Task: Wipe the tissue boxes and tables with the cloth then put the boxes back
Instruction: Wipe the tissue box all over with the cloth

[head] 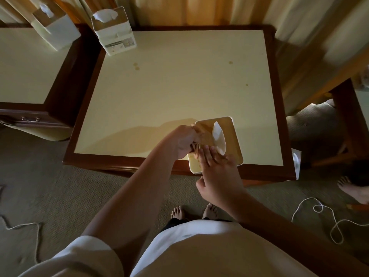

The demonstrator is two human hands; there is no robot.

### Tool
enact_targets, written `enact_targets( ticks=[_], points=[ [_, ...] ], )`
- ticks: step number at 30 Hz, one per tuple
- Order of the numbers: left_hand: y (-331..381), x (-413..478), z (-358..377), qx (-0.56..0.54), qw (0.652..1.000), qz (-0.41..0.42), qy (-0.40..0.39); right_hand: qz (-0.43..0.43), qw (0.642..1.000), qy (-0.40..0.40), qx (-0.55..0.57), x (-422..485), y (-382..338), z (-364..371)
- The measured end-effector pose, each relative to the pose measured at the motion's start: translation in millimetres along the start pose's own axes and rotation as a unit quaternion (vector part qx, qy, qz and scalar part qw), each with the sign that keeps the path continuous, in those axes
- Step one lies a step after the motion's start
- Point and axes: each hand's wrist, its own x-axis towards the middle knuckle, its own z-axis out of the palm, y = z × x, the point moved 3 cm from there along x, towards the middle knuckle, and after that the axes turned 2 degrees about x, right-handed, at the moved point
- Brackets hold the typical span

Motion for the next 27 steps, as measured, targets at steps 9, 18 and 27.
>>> enact_targets(
  ticks=[9,18,27],
  points=[
    [12,-6,5,-0.057,0.994,-0.042,0.087,-0.006,1.000,-0.013,-0.012,1,0,3],
    [26,-14,3,-0.167,0.977,-0.076,0.104,0.001,1.000,0.003,-0.011,3,2,2],
    [14,-2,15,-0.139,0.979,-0.101,0.106,-0.004,1.000,0.007,-0.001,4,3,1]
  ],
)
